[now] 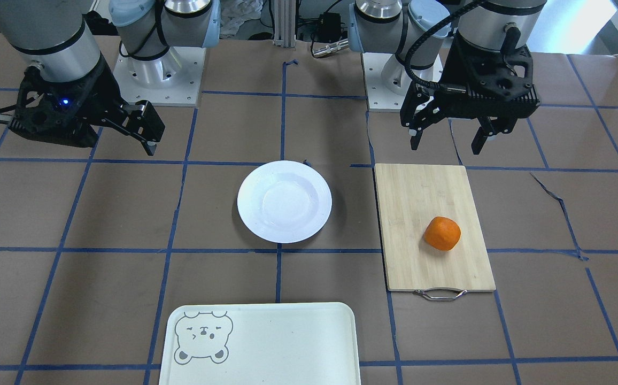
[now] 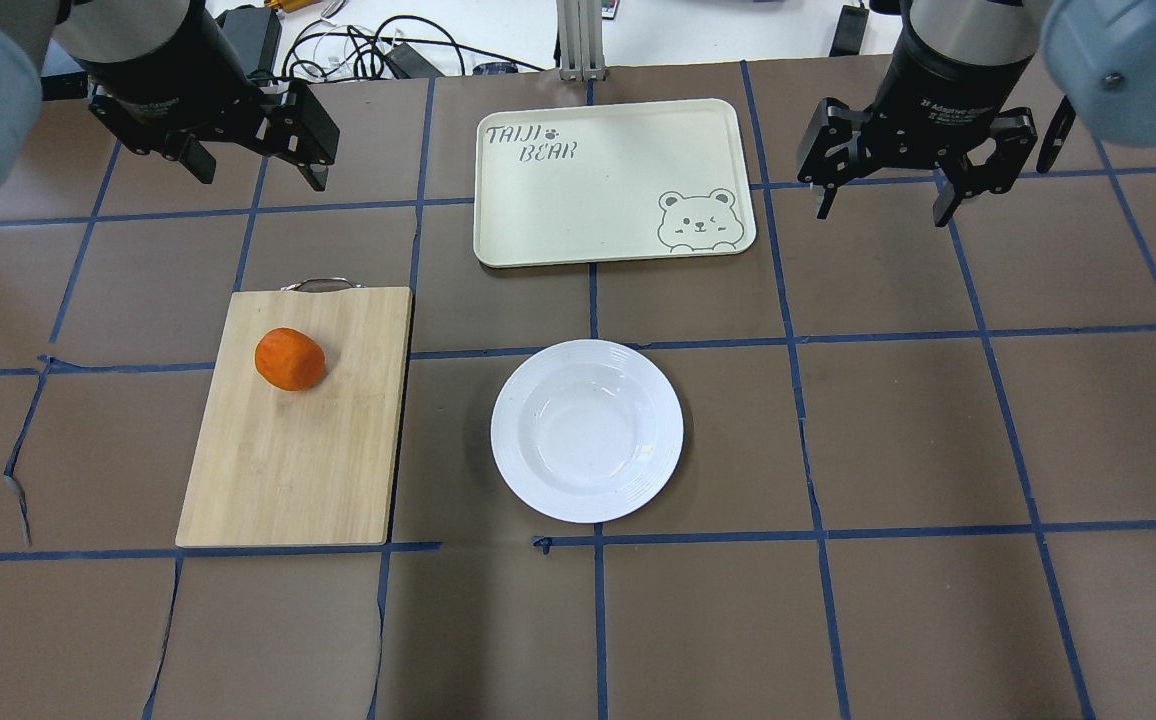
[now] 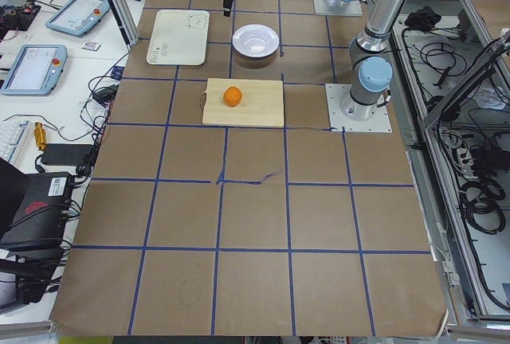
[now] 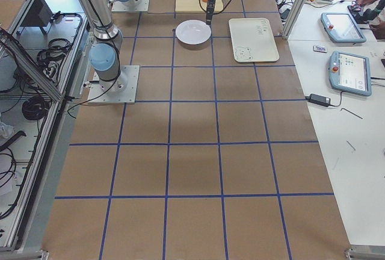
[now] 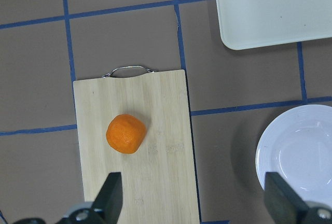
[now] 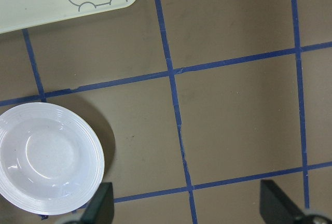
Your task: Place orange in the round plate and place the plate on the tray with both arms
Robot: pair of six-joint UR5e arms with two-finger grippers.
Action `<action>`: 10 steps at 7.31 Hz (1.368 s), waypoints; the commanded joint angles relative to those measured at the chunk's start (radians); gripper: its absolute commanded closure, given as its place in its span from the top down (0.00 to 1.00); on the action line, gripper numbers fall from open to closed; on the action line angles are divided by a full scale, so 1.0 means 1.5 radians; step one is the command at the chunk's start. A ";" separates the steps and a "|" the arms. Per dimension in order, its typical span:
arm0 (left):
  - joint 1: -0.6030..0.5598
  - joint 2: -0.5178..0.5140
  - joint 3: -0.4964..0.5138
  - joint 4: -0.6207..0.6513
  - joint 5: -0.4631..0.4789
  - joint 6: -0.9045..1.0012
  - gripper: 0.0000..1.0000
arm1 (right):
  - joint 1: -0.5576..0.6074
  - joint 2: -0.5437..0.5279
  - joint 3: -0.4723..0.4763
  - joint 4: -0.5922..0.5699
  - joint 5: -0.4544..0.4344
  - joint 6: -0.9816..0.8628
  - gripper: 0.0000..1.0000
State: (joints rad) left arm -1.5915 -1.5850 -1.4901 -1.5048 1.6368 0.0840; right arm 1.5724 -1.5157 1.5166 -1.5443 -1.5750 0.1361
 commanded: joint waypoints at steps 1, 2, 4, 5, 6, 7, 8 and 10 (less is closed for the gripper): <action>0.000 0.000 -0.001 0.000 0.000 -0.001 0.95 | 0.000 0.001 0.007 -0.001 -0.001 -0.008 1.00; -0.001 0.000 -0.001 0.000 0.000 -0.002 0.95 | -0.001 0.001 0.013 -0.003 0.000 -0.008 1.00; 0.000 0.000 0.002 0.000 -0.002 -0.057 0.95 | -0.001 0.002 0.013 -0.012 0.001 -0.008 1.00; -0.001 0.000 0.003 -0.001 -0.017 -0.057 0.96 | -0.001 0.001 0.013 -0.011 0.000 -0.007 1.00; 0.001 0.000 0.003 -0.001 -0.019 -0.057 0.96 | -0.001 0.001 0.013 -0.011 0.002 -0.007 1.00; 0.001 0.000 0.002 -0.001 -0.019 -0.057 0.96 | -0.001 0.002 0.013 -0.011 0.000 -0.008 1.00; 0.004 -0.002 -0.004 -0.002 -0.017 -0.054 0.97 | -0.001 0.004 0.014 -0.011 0.001 -0.008 1.00; 0.040 -0.025 -0.029 -0.011 -0.010 -0.030 0.97 | -0.001 0.012 0.028 -0.012 0.000 -0.008 1.00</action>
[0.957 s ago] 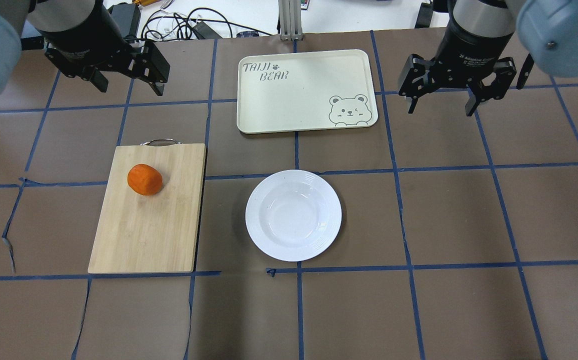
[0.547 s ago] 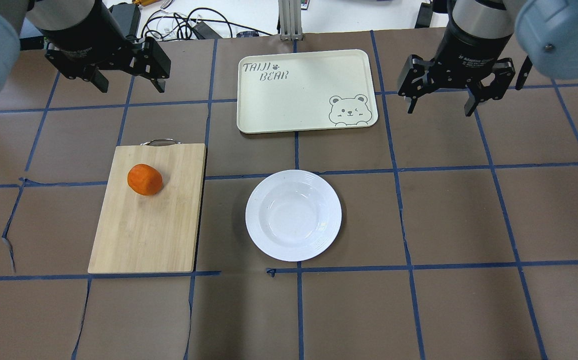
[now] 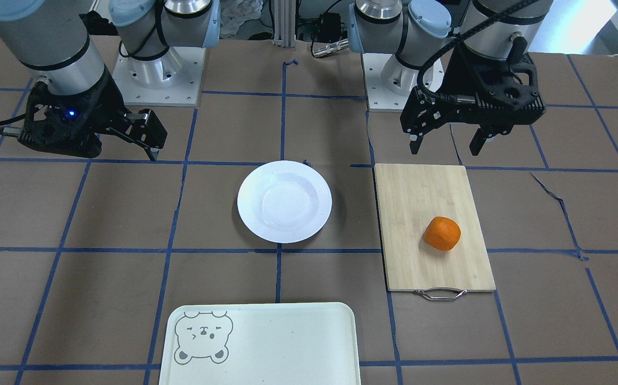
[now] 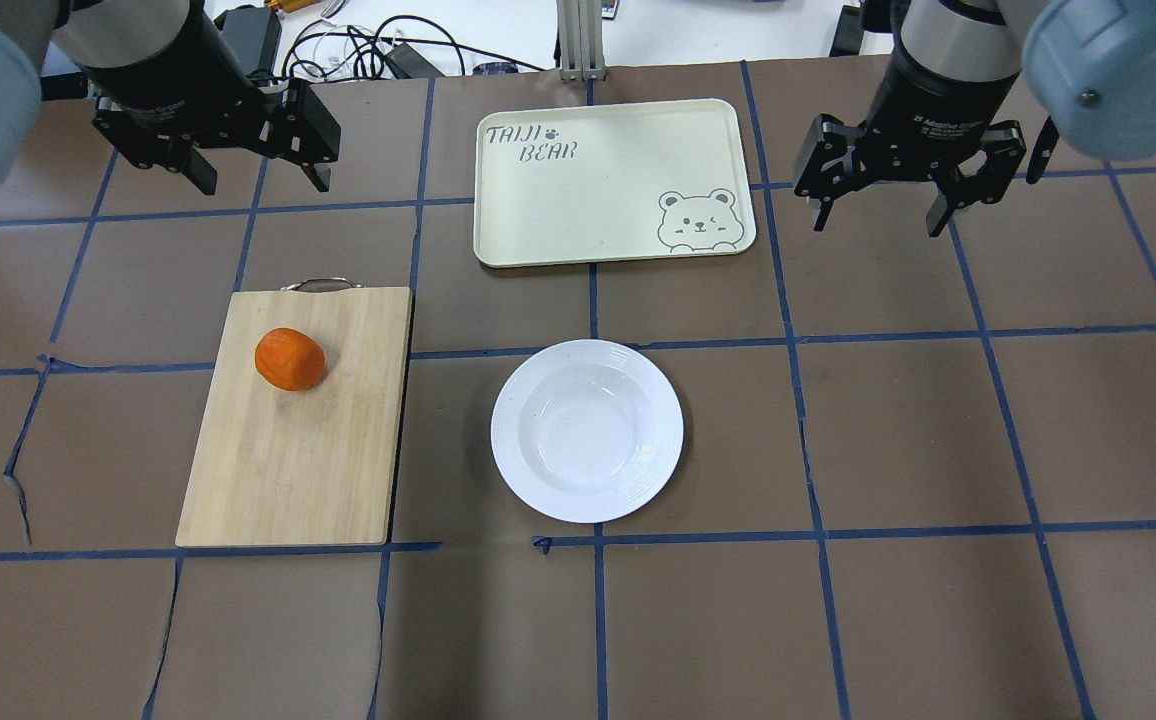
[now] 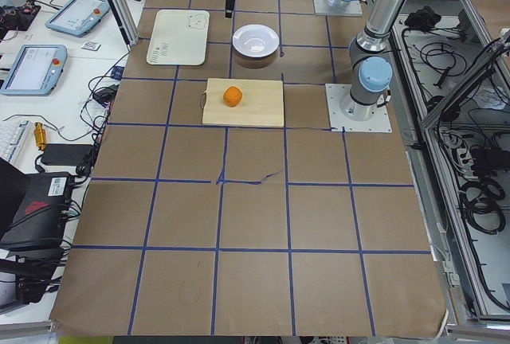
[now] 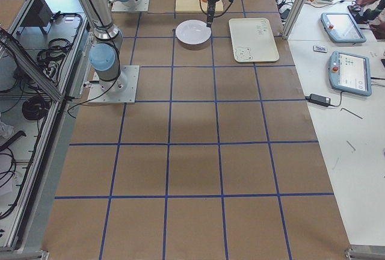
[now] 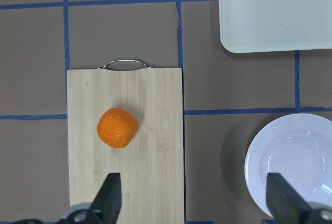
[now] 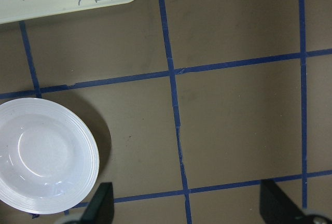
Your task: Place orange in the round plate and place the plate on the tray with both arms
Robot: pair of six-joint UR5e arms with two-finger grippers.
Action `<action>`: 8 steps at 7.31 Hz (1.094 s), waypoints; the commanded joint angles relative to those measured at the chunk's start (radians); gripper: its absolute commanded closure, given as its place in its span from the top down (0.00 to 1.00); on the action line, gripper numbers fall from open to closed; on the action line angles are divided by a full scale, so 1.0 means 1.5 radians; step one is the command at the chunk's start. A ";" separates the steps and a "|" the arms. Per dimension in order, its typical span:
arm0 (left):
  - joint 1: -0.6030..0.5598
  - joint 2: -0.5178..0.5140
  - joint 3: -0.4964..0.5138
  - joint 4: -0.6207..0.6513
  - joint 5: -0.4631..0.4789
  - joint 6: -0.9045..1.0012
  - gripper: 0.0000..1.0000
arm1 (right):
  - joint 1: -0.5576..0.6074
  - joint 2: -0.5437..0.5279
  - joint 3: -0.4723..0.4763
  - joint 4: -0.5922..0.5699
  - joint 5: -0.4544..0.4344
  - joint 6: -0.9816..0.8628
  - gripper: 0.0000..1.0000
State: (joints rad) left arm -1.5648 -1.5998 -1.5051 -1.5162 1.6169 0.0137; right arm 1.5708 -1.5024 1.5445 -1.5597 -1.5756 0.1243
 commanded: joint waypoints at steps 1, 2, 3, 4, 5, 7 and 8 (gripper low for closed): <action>0.053 -0.038 -0.066 0.012 0.005 0.050 0.97 | 0.000 0.005 0.013 -0.009 0.002 0.001 1.00; 0.087 -0.062 -0.105 0.047 0.005 0.103 0.97 | 0.000 0.005 0.020 -0.016 0.001 0.000 1.00; 0.092 -0.093 -0.120 0.064 0.007 0.187 1.00 | 0.000 0.005 0.023 -0.017 0.000 0.000 1.00; 0.092 -0.123 -0.121 0.071 0.042 0.297 1.00 | 0.000 0.006 0.027 -0.017 0.002 0.001 1.00; 0.092 -0.154 -0.121 0.086 0.070 0.347 1.00 | 0.000 0.006 0.032 -0.022 0.001 0.000 1.00; 0.092 -0.216 -0.115 0.106 0.125 0.427 1.00 | 0.000 0.006 0.032 -0.022 0.000 0.000 1.00; 0.091 -0.239 -0.114 0.111 0.148 0.458 1.00 | 0.000 0.006 0.033 -0.023 0.002 0.001 1.00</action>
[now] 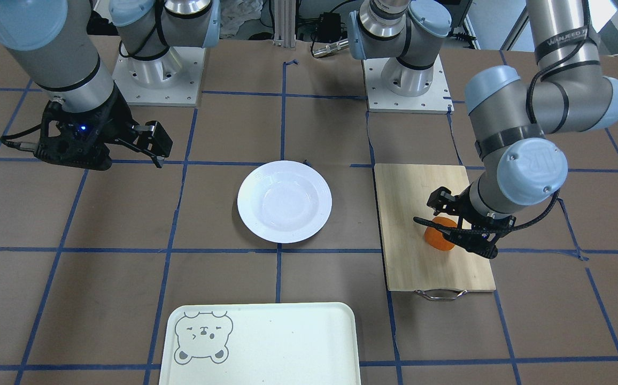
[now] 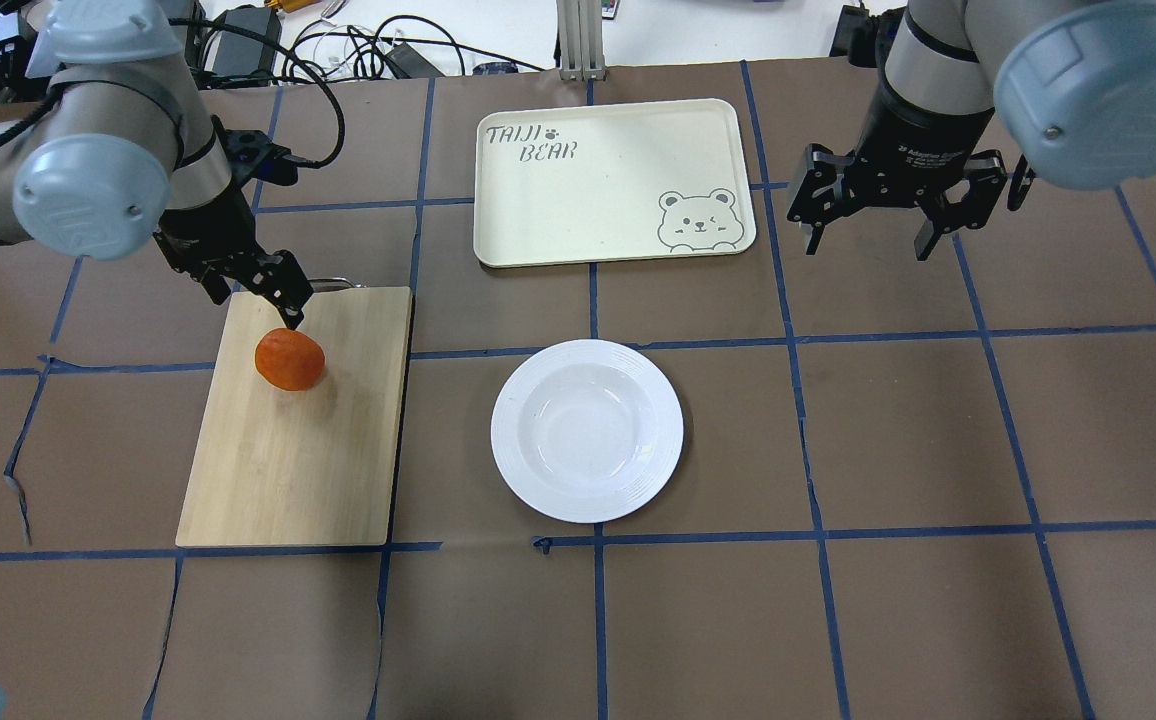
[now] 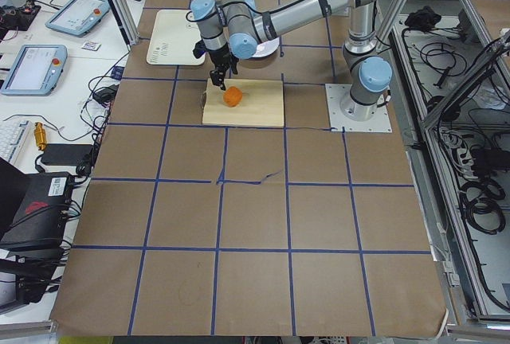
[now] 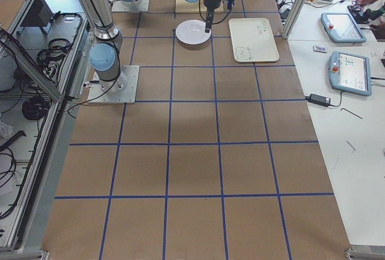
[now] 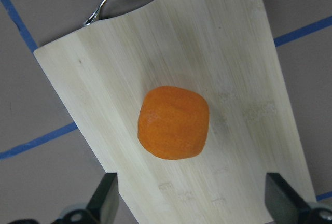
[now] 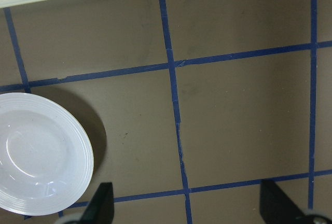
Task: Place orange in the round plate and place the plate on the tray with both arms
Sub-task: 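Lower the left gripper onto the orange on the bamboo board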
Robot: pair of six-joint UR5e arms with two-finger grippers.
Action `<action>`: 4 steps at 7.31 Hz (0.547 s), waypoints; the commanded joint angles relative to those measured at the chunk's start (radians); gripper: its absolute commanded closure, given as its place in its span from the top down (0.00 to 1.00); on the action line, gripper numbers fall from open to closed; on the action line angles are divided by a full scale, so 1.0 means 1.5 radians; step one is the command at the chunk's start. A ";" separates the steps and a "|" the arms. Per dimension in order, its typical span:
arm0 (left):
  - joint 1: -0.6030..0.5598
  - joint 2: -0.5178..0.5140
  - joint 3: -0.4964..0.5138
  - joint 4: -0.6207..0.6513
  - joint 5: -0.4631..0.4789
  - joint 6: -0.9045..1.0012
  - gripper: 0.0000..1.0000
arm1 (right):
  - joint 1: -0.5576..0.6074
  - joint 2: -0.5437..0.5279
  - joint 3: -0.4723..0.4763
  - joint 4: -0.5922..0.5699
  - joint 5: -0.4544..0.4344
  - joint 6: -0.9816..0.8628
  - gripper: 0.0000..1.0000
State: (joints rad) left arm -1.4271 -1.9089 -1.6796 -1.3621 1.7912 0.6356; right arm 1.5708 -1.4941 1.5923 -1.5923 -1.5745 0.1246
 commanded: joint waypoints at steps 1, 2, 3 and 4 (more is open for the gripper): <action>0.000 -0.046 0.001 0.039 0.027 0.045 1.00 | -0.001 0.006 0.002 -0.009 0.001 0.000 1.00; -0.001 -0.061 -0.002 0.048 0.018 0.039 1.00 | -0.001 0.007 0.003 -0.010 -0.001 -0.001 1.00; -0.001 -0.066 -0.004 0.046 -0.010 0.036 1.00 | -0.003 0.010 0.004 -0.032 0.002 -0.001 1.00; 0.000 -0.068 -0.004 0.043 -0.029 0.031 1.00 | -0.003 0.016 0.004 -0.038 0.000 -0.001 1.00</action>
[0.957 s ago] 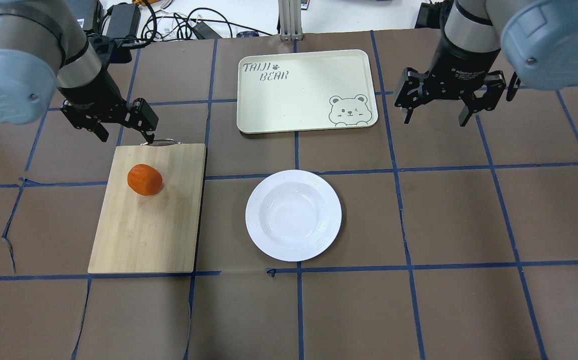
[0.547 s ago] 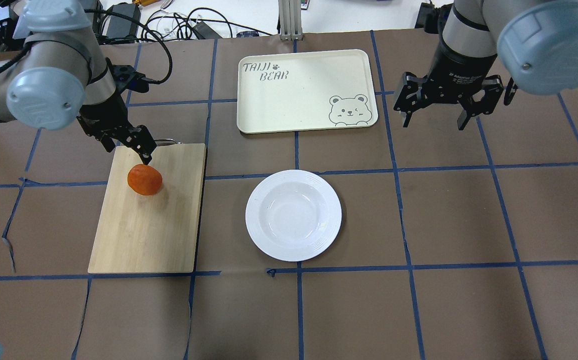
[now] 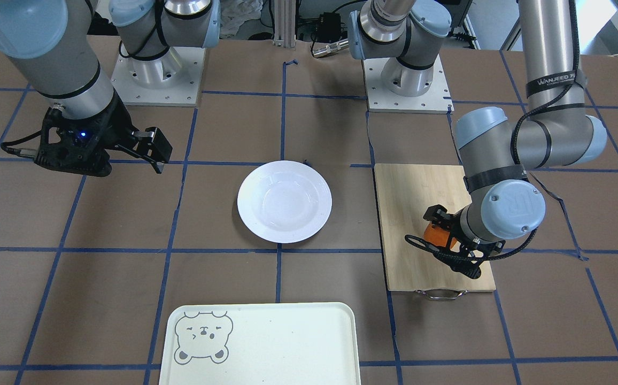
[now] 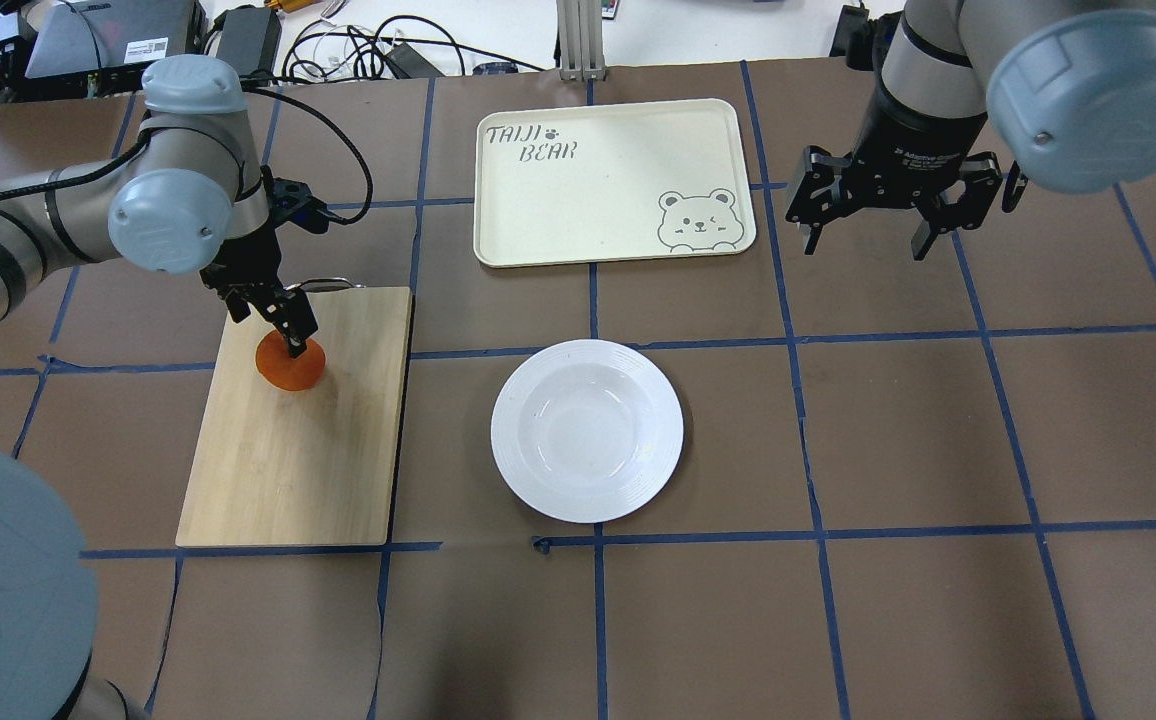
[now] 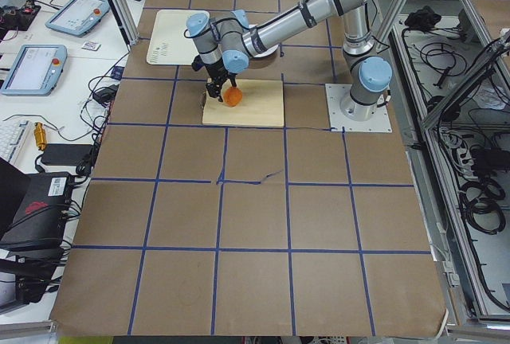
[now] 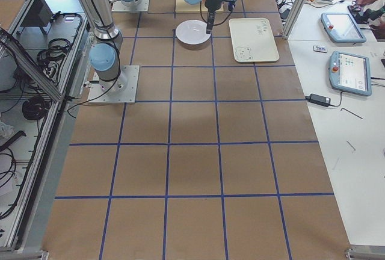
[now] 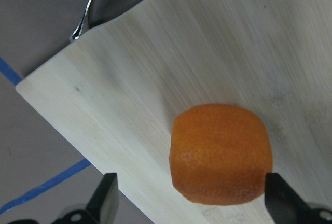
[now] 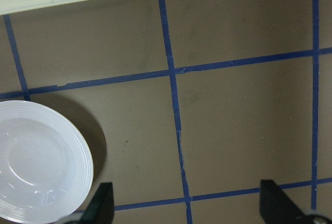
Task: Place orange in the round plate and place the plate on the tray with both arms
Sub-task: 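Lower the left gripper onto the orange on the bamboo board, then close the left gripper around the orange and lift it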
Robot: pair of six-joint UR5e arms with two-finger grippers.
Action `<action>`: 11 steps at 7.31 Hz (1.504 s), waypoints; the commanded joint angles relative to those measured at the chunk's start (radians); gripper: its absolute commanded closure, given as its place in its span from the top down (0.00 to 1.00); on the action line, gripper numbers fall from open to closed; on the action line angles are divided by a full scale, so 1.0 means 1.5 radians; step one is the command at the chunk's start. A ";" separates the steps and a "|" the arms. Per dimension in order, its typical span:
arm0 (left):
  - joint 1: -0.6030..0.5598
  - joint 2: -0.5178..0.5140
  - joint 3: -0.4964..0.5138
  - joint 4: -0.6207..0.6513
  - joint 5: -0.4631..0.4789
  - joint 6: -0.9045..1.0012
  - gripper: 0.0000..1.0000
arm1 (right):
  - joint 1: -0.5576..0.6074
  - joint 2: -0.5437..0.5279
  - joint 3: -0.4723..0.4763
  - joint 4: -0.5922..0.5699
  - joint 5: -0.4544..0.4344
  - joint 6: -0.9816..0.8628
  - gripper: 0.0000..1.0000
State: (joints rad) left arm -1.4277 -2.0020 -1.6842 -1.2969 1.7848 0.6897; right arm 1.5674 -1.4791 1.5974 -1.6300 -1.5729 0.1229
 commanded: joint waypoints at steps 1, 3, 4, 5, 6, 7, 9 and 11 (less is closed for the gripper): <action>0.001 -0.008 -0.002 -0.001 -0.026 -0.005 0.95 | -0.001 0.006 0.001 -0.013 0.000 0.000 1.00; 0.001 -0.010 -0.015 0.000 -0.045 -0.013 0.90 | -0.001 0.006 0.001 -0.013 -0.001 0.000 1.00; 0.001 -0.007 -0.043 0.008 -0.071 -0.018 0.90 | -0.001 0.006 0.001 -0.013 0.000 0.000 1.00; 0.001 -0.006 -0.060 0.032 -0.071 -0.019 0.90 | -0.001 0.006 0.001 -0.013 0.000 0.000 1.00; 0.001 -0.005 -0.061 0.035 -0.072 -0.019 0.90 | -0.001 0.006 0.001 -0.012 -0.002 0.000 1.00; 0.001 -0.005 -0.063 0.035 -0.072 -0.020 0.90 | -0.001 0.005 0.001 -0.013 -0.002 0.000 1.00; 0.002 -0.001 -0.049 0.031 -0.068 -0.047 0.19 | -0.001 0.001 0.000 -0.012 -0.004 0.000 1.00; 0.005 0.007 -0.043 0.023 -0.070 -0.060 0.00 | -0.001 -0.001 0.000 -0.013 -0.004 0.000 1.00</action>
State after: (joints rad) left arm -1.4240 -1.9975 -1.7566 -1.2555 1.6801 0.6136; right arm 1.5662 -1.4787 1.5970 -1.6485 -1.5776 0.1228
